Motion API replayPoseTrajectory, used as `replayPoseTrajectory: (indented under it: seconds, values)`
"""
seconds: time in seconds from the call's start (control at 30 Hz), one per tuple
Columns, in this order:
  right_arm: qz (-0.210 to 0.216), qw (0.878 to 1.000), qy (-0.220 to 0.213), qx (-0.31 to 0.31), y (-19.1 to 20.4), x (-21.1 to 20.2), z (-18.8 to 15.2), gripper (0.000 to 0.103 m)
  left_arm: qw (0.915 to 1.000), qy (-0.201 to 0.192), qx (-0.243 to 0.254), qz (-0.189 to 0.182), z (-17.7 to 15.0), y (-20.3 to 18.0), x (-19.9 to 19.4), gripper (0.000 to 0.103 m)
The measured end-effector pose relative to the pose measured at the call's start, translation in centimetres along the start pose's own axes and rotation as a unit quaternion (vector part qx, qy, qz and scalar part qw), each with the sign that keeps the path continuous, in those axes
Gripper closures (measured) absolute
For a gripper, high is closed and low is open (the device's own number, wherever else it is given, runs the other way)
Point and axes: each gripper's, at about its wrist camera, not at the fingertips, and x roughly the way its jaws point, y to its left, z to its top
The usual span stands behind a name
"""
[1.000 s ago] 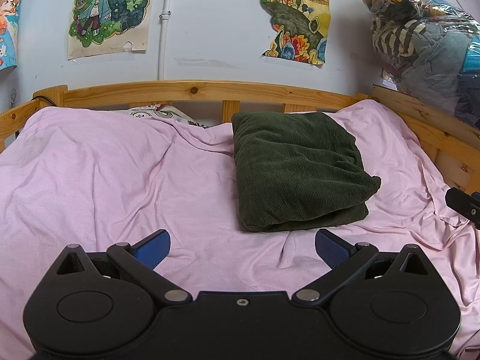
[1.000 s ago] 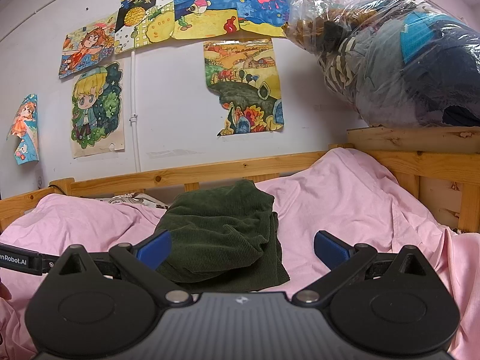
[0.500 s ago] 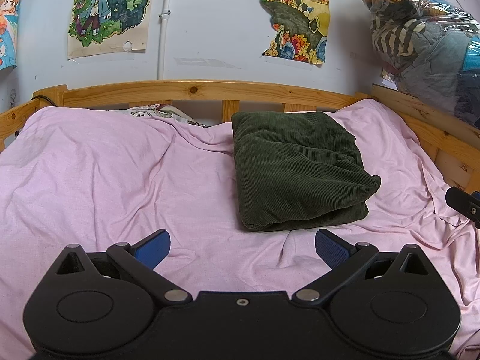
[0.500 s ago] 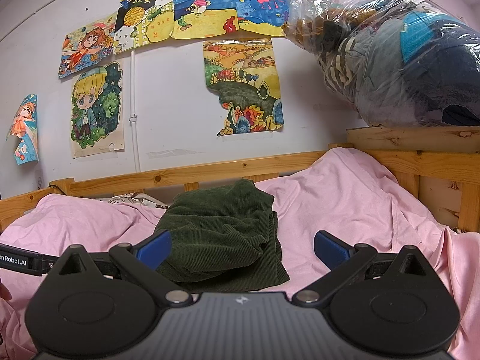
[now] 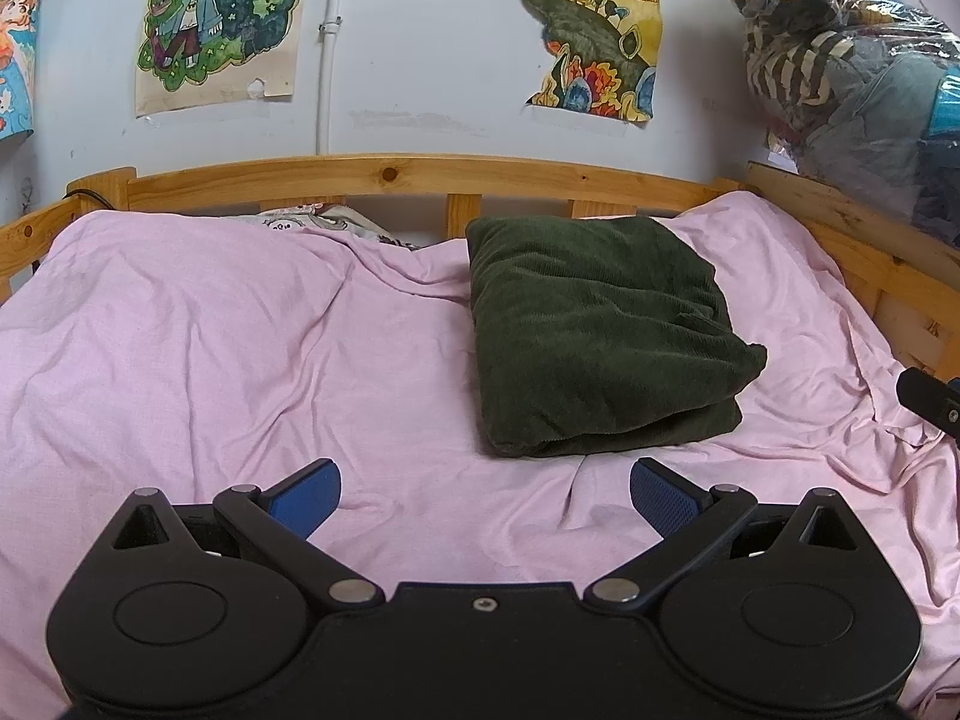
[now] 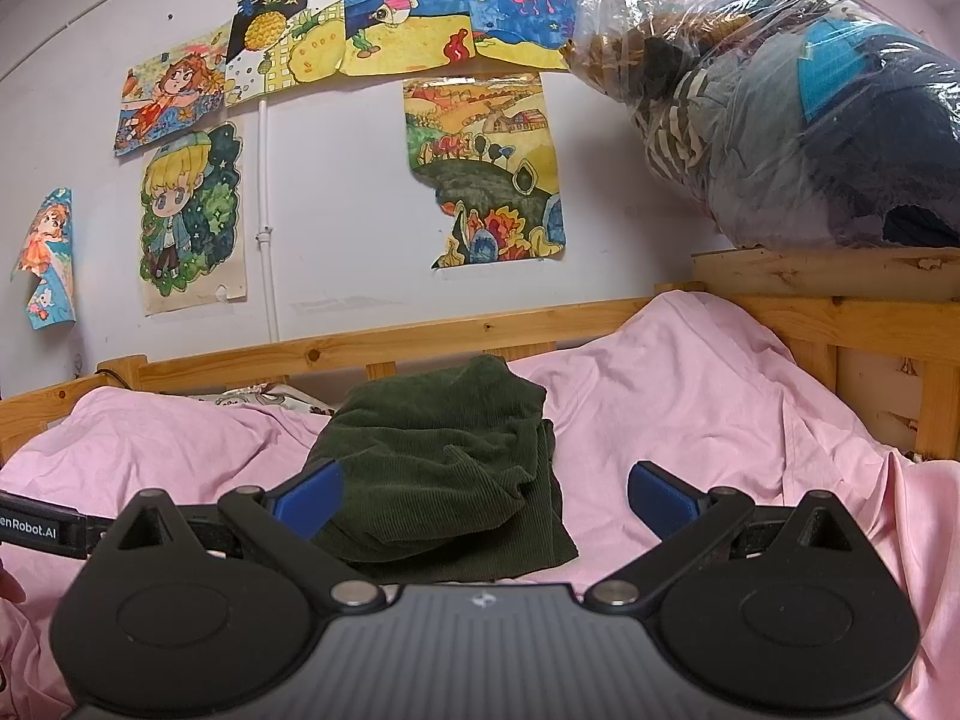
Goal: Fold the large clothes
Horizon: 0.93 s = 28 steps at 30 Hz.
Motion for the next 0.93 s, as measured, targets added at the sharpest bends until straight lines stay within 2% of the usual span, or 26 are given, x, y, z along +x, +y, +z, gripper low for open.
replayPoseTrajectory:
  seconds: [0.23,0.37,0.5,0.93]
  values:
    - [-0.002,1.000,0.002,0.002,-0.02,0.04,-0.03,0.000,1.0000,0.001,0.004,0.008,-0.05,-0.08,0.04,0.001]
    - [-0.003,1.000,0.004,0.002,0.05,0.00,0.04,0.000,0.9997,0.023,0.004,0.009,0.06,-0.06,0.29,0.001]
    - [-0.003,1.000,0.005,0.002,-0.01,0.03,0.11,0.000,0.9986,0.037,0.015,0.034,0.02,-0.13,0.55,0.001]
    - [-0.007,1.000,0.015,0.005,-0.09,0.24,0.14,0.000,0.9981,0.044,0.026,0.036,0.05,-0.11,0.68,0.001]
